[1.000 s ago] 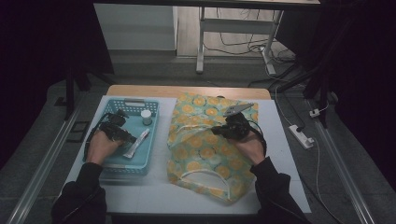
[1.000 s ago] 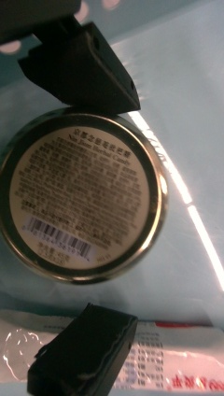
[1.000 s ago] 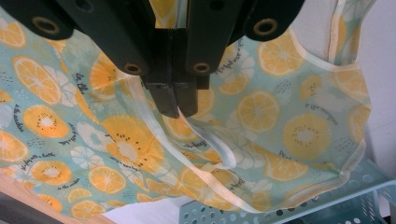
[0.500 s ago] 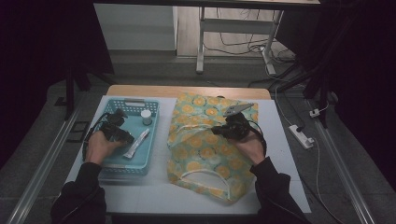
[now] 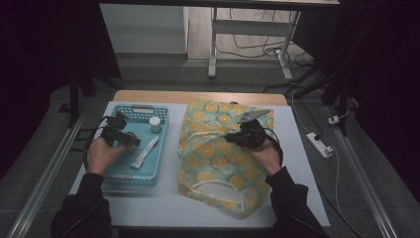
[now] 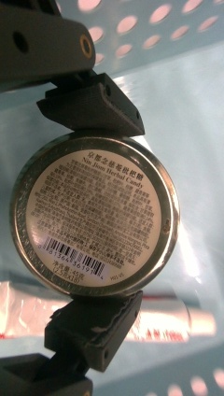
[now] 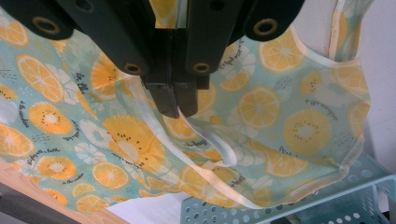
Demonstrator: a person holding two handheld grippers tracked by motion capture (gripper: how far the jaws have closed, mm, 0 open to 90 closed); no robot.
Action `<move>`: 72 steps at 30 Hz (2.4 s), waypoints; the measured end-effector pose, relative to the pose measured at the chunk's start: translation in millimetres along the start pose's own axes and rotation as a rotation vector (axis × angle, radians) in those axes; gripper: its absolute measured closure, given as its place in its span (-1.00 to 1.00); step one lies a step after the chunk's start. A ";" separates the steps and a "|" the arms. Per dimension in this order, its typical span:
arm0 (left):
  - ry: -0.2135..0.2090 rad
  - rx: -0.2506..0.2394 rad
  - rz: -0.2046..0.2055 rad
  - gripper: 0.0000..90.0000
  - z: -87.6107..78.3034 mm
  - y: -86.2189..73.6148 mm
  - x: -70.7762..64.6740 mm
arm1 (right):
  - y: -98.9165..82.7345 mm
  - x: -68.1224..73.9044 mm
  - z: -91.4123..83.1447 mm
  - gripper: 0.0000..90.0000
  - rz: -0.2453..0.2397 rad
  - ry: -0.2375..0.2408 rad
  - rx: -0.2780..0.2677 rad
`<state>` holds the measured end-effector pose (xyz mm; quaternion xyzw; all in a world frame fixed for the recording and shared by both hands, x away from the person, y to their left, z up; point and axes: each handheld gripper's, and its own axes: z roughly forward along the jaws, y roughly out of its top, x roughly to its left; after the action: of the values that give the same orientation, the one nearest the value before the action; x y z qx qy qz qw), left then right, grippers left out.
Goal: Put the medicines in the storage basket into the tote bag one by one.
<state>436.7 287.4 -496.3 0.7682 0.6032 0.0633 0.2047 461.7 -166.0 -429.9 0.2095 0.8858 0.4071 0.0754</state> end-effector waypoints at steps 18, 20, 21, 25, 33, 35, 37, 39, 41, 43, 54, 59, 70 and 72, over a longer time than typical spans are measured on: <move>-0.098 -0.235 0.146 -0.54 -42.7 -6.7 -32.6 | 0.5 0.0 -2.4 1.00 0.001 -0.005 -0.019; -0.119 -0.247 0.167 -0.54 -45.7 -8.4 -38.5 | 0.5 0.0 -2.5 1.00 0.003 -0.004 -0.021; -0.125 -0.250 0.177 -0.54 -46.9 -9.1 -41.6 | 0.4 -0.1 -2.5 1.00 0.004 -0.004 -0.022; -0.137 -0.262 0.208 -0.54 -52.1 -11.6 -51.9 | 0.3 -0.5 -2.7 1.00 0.011 -0.005 -0.026; -0.203 -0.292 0.246 -0.54 -60.4 -18.1 -68.9 | 0.5 -0.1 -3.6 1.00 0.012 -0.007 -0.032; -0.218 -0.297 0.256 -0.54 -62.1 -19.7 -73.6 | 0.5 0.0 -3.4 1.00 0.013 -0.008 -0.033; -0.238 -0.305 0.266 -0.54 -63.7 -21.5 -78.8 | 0.5 0.1 -3.4 1.00 0.012 -0.008 -0.033; -0.251 -0.310 0.285 -0.54 -65.7 -23.2 -84.4 | 0.6 0.2 -3.4 1.00 0.011 -0.008 -0.034; -0.254 -0.315 0.303 -0.54 -67.8 -24.7 -90.4 | 0.6 0.3 -3.2 1.00 0.010 -0.007 -0.035; -0.264 -0.318 0.320 -0.54 -69.3 -25.9 -97.0 | 0.7 0.5 -2.6 1.00 0.009 -0.007 -0.036; -0.324 -0.332 0.433 -0.54 -72.4 -29.1 -138.0 | 0.6 1.1 -2.0 1.00 0.008 -0.006 -0.036; -0.357 -0.320 0.473 -0.54 -70.6 -29.3 -155.4 | 0.5 1.0 -1.5 1.00 0.008 -0.006 -0.036; -0.398 -0.282 0.542 -0.54 -49.7 -22.2 -192.5 | 0.3 1.1 0.0 1.00 0.007 -0.006 -0.037; -0.402 -0.278 0.550 -0.54 -45.8 -20.3 -198.3 | 0.4 1.0 -0.3 1.00 0.008 -0.006 -0.037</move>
<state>350.1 113.2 -433.0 0.8637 0.3073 0.0452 0.3969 460.8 -165.6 -429.4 0.2127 0.8770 0.4232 0.0803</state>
